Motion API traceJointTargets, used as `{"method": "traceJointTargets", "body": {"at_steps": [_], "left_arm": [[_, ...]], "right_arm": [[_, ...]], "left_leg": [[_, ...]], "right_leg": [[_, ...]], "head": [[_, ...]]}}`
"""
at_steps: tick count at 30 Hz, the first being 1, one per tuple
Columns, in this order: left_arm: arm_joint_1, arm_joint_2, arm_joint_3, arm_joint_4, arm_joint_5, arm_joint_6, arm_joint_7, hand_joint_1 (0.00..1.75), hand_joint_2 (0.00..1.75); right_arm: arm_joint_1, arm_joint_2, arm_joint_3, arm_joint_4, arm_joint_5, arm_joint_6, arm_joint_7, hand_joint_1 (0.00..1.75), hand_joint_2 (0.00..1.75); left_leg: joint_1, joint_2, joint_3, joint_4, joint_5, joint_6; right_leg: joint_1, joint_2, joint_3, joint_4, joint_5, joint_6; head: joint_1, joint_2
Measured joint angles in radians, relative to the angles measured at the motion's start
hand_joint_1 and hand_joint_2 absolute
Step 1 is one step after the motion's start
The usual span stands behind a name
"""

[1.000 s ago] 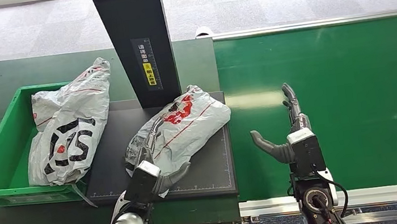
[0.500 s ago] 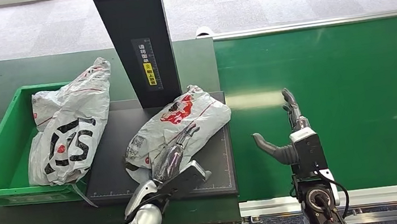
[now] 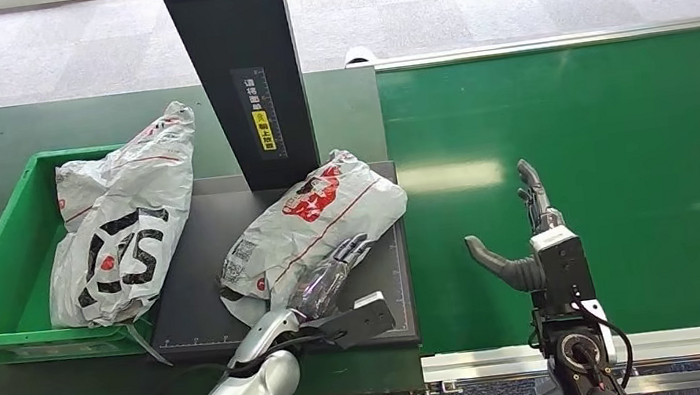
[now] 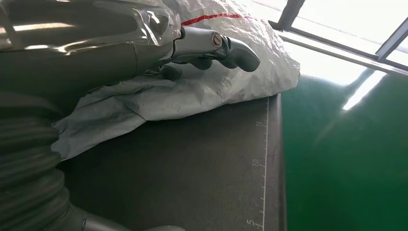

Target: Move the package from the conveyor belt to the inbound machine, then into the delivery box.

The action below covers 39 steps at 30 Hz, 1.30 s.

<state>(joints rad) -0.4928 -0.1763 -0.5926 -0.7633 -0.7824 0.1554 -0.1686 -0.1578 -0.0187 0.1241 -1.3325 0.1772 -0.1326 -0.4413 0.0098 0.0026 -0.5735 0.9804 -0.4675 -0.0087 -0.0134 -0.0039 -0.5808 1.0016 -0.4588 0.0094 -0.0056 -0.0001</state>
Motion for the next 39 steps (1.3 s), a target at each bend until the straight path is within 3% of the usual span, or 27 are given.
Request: {"method": "traceJointTargets", "body": {"at_steps": [4, 5, 8, 9, 10, 17, 23, 30, 37, 39], "left_arm": [[-0.015, -0.003, -0.001, 0.031, -0.025, 0.002, 0.017, 0.07, 1.75], [-0.019, -0.005, -0.001, 0.039, -0.036, 0.007, 0.022, 0.27, 1.75], [-0.028, -0.01, -0.001, 0.062, -0.073, 0.036, 0.039, 1.47, 1.75], [-0.031, -0.011, 0.0, 0.067, -0.085, 0.049, 0.045, 1.7, 1.75], [-0.032, -0.011, 0.001, 0.072, -0.094, 0.063, 0.05, 1.73, 1.75], [-0.031, -0.011, 0.047, 0.058, -0.093, 0.178, 0.036, 1.75, 1.75], [-0.027, -0.009, 0.082, 0.032, -0.081, 0.207, 0.017, 1.75, 1.75], [0.016, -0.007, 0.154, -0.054, 0.021, 0.392, -0.109, 1.75, 1.75], [0.066, -0.001, 0.206, -0.163, 0.091, 0.483, -0.203, 1.75, 1.75], [0.076, -0.001, 0.221, -0.191, 0.112, 0.518, -0.248, 0.87, 1.75]], "right_arm": [[0.0, 0.005, -0.001, 0.0, 0.024, 0.005, 0.008, 0.0, 1.75], [-0.001, 0.01, -0.001, 0.0, 0.034, 0.007, 0.012, 0.0, 1.75], [-0.012, 0.024, -0.003, 0.003, 0.054, 0.016, 0.017, 0.0, 1.75], [-0.019, 0.028, -0.005, 0.005, 0.058, 0.019, 0.018, 0.0, 1.75], [-0.025, 0.031, -0.008, 0.007, 0.06, 0.022, 0.018, 0.0, 1.75], [-0.057, 0.035, -0.018, 0.022, 0.063, 0.045, 0.027, 0.0, 1.75], [-0.066, 0.036, -0.018, 0.03, 0.06, 0.049, 0.027, 0.0, 1.75], [-0.088, 0.05, -0.015, 0.047, 0.051, 0.049, 0.035, 0.0, 1.75], [-0.091, 0.066, -0.012, 0.057, 0.051, 0.047, 0.035, 0.0, 1.75], [-0.091, 0.068, -0.012, 0.057, 0.051, 0.047, 0.035, 0.0, 1.75]], "left_leg": [[0.0, 0.0, 0.0, 0.0, 0.0, 0.0], [0.0, 0.0, 0.0, 0.0, 0.0, 0.0], [0.0, 0.0, 0.0, 0.0, 0.0, 0.0], [0.0, 0.0, 0.0, 0.0, 0.0, 0.0], [0.0, 0.0, 0.0, 0.0, 0.0, 0.0], [0.0, 0.0, 0.0, 0.0, 0.0, 0.0], [0.0, -0.001, -0.001, 0.0, 0.0, 0.0], [0.0, -0.001, -0.001, 0.0, 0.0, 0.0], [0.0, -0.001, -0.001, 0.0, 0.0, 0.0], [0.0, -0.001, -0.001, 0.0, 0.0, 0.0]], "right_leg": [[0.0, 0.0, 0.0, 0.0, 0.0, 0.0], [0.0, 0.0, 0.0, 0.0, 0.0, 0.0], [0.0, 0.0, 0.0, 0.0, 0.0, 0.0], [0.0, 0.0, 0.0, 0.0, 0.0, 0.0], [0.0, 0.0, 0.0, 0.0, 0.0, 0.0], [0.0, 0.0, 0.0, 0.0, 0.0, 0.0], [0.0, 0.0, 0.0, 0.0, 0.0, 0.0], [0.0, 0.0, 0.0, 0.0, 0.0, 0.0], [0.0, 0.0, 0.0, 0.0, 0.0, 0.0], [0.0, 0.0, 0.0, 0.0, 0.0, 0.0]], "head": [[0.0, 0.0], [0.0, 0.0], [0.0, 0.0], [0.0, 0.0], [0.0, 0.0], [0.0, 0.0], [0.0, 0.0], [0.0, 0.0], [0.0, 0.0], [0.0, 0.0]]}}
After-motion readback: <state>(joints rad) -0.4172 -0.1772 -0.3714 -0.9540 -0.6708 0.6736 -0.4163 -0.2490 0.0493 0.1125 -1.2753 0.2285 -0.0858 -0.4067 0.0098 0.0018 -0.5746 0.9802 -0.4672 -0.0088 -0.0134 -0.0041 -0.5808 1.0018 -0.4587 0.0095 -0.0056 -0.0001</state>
